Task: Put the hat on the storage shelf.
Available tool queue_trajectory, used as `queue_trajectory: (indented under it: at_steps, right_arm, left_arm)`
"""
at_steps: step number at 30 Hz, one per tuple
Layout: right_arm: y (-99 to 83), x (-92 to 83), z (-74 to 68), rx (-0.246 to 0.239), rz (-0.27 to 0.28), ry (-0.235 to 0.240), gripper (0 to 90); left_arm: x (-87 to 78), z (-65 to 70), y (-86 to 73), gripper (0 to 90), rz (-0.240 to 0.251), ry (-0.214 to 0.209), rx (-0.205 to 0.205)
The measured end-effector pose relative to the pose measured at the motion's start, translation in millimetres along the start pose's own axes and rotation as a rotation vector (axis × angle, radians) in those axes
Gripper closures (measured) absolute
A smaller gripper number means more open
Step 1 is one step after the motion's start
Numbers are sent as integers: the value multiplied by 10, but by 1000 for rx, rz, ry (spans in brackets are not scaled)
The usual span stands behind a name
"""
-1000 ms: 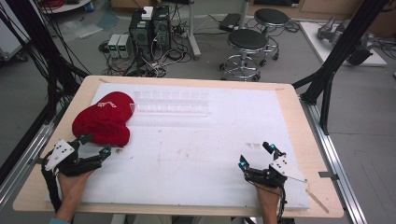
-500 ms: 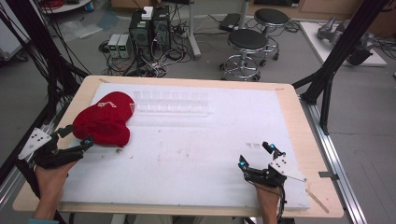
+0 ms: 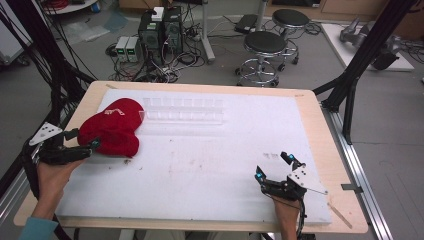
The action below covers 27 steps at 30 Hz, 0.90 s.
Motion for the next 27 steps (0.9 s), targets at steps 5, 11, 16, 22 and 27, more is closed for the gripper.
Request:
queue_trajectory:
  at_steps: [5, 11, 16, 22, 27]
  right_arm:
    - [-2, -1, -5, 2, -3, 0, 10]
    - [-4, -1, -6, -1, -4, -1, 10]
    - [-2, -1, -5, 3, -2, -1, 10]
    - [-1, -5, 1, 3, 1, -4, 10]
    - [0, -5, -1, 0, 2, -4, 10]
  left_arm:
    - [56, -38, 5, 103, -60, -3, 26]
    - [138, -121, -83, 108, -153, 10, 23]
    - [194, -126, -134, 138, -193, 12, 15]
    - [262, -127, -188, 275, -231, 6, -22]
    - [298, -146, -209, 432, -244, -16, -92]
Point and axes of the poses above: each handheld gripper's, and its own axes: x roughly forward along the jaws, y roughly out of its top, z roughly to its right, the point moved 9 cm from there along x, roughly forward along the jaws, and after that the axes turned 2 degrees about x, right-handed, at the moved point
